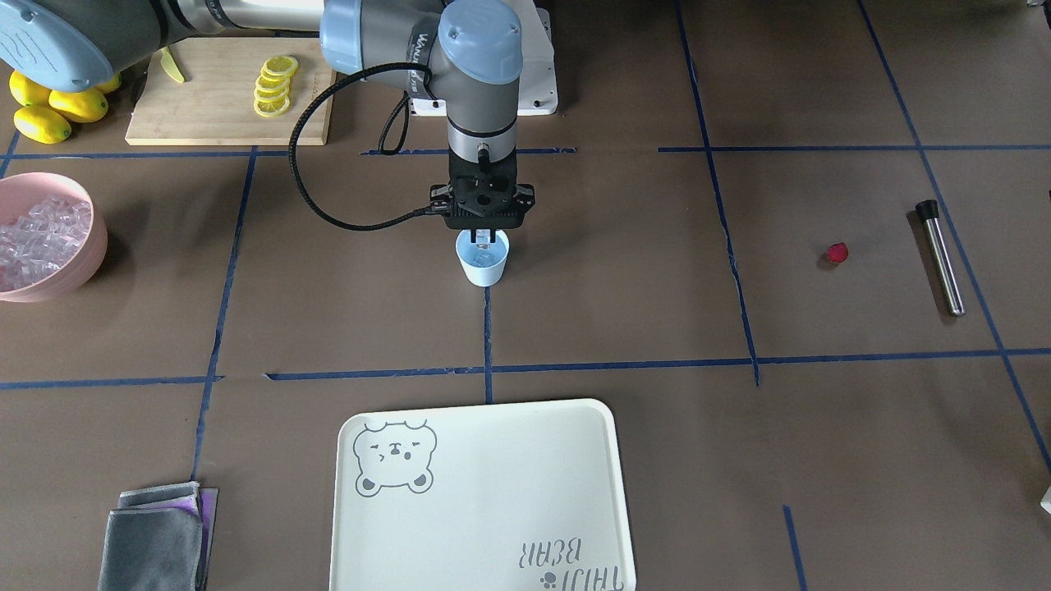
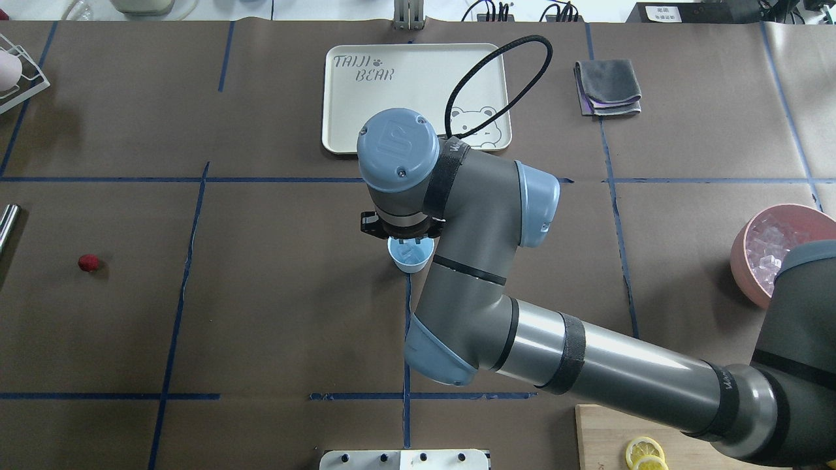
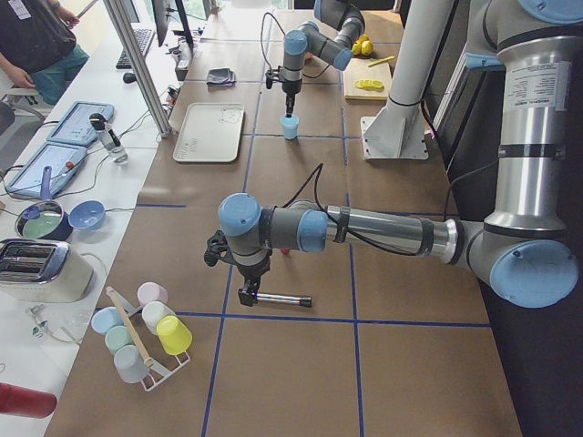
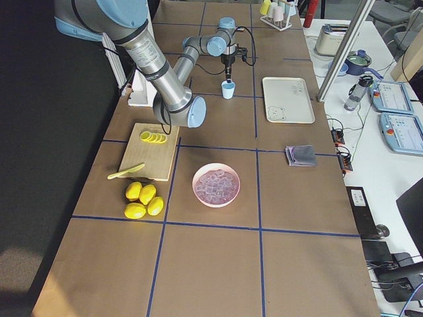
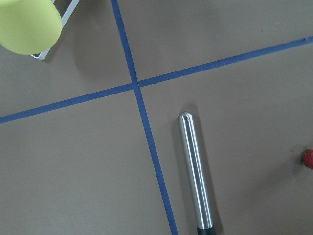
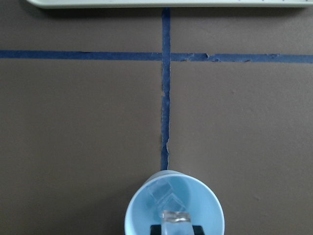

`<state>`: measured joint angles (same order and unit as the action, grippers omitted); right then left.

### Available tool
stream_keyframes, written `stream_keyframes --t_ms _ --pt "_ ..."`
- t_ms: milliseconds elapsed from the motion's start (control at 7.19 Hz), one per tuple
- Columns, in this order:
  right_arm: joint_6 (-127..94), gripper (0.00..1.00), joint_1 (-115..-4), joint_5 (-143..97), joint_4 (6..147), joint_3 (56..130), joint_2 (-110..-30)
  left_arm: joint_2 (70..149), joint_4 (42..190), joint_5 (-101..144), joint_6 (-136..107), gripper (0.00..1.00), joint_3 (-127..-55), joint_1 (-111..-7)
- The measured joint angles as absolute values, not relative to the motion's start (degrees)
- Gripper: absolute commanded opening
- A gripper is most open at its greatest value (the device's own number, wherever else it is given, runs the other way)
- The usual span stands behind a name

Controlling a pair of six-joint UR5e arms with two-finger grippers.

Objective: Mash ice and strawberries in cup
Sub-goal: 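Open the right gripper to drop the ice cube into the cup, then withdraw the right gripper toward the bowl while the left arm reaches toward the strawberry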

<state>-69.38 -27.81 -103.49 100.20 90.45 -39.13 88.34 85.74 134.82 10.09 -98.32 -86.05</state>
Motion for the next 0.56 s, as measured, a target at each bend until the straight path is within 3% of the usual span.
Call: stream_keyframes --t_ms 556 --pt "-69.98 0.99 -27.26 -103.39 99.96 90.94 -39.46 88.25 85.75 134.82 10.03 1.00 -98.44 -85.97"
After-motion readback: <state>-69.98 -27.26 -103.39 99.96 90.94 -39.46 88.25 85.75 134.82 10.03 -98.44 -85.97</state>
